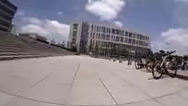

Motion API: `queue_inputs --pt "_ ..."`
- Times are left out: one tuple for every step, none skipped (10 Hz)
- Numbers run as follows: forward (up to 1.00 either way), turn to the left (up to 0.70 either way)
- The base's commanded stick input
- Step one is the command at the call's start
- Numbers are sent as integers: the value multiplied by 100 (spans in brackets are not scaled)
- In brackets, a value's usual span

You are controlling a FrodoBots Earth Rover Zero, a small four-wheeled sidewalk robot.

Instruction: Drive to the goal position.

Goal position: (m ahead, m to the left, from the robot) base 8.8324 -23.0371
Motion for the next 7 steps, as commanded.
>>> queue_inputs --pt "100 -9" --pt "100 -11" --pt "100 -8" --pt "100 -2" --pt "100 -13" --pt "100 0" --pt "100 0"
